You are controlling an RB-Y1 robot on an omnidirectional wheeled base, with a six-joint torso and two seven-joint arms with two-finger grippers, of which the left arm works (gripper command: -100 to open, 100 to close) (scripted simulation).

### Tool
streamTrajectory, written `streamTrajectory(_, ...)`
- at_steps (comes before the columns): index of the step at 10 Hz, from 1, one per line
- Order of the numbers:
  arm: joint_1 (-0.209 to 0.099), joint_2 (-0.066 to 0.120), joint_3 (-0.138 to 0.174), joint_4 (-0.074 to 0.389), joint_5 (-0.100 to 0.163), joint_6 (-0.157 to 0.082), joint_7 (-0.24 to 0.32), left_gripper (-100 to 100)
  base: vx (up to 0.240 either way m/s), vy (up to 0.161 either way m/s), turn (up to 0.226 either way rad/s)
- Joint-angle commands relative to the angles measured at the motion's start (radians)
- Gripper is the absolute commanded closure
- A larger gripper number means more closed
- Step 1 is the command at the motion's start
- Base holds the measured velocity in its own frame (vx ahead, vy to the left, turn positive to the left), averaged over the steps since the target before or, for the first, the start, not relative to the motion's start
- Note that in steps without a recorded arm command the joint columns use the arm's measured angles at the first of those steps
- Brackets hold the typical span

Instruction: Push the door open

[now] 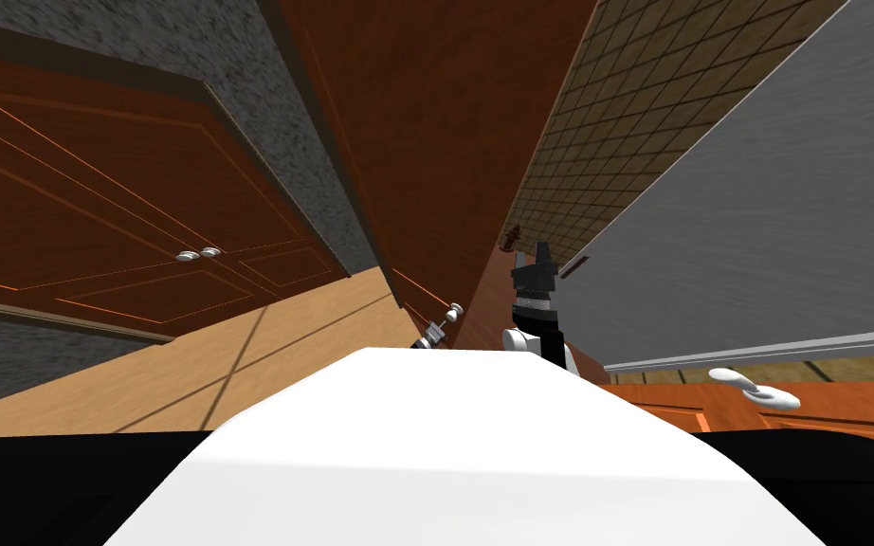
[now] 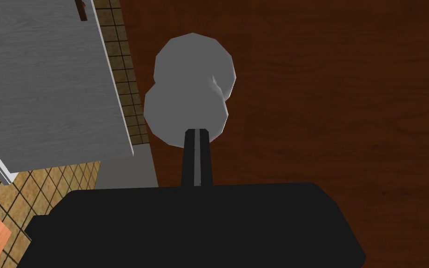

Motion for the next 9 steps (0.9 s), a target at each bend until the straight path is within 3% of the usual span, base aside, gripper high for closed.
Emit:
streamTrajectory(1, 0.000, 0.000, 0.000, 0.000, 0.000, 0.000, 0.000, 100, -0.016, 0.015, -0.001)
streamTrajectory(3, 0.000, 0.000, 0.000, 0.000, 0.000, 0.000, 0.000, 100, -0.004, 0.003, 0.000)
streamTrajectory(4, 0.014, 0.022, 0.009, -0.005, 0.009, -0.012, -0.005, -100, -0.104, 0.017, 0.144)
streamTrajectory(5, 0.018, 0.022, 0.011, -0.006, 0.012, -0.015, -0.006, -100, -0.182, 0.054, 0.108)
streamTrajectory(7, 0.033, -0.003, 0.020, -0.012, 0.022, -0.028, -0.011, -100, -0.200, 0.065, 0.089)
streamTrajectory(9, 0.024, 0.018, 0.021, -0.008, 0.020, -0.023, -0.011, -100, -0.023, -0.028, -0.015)
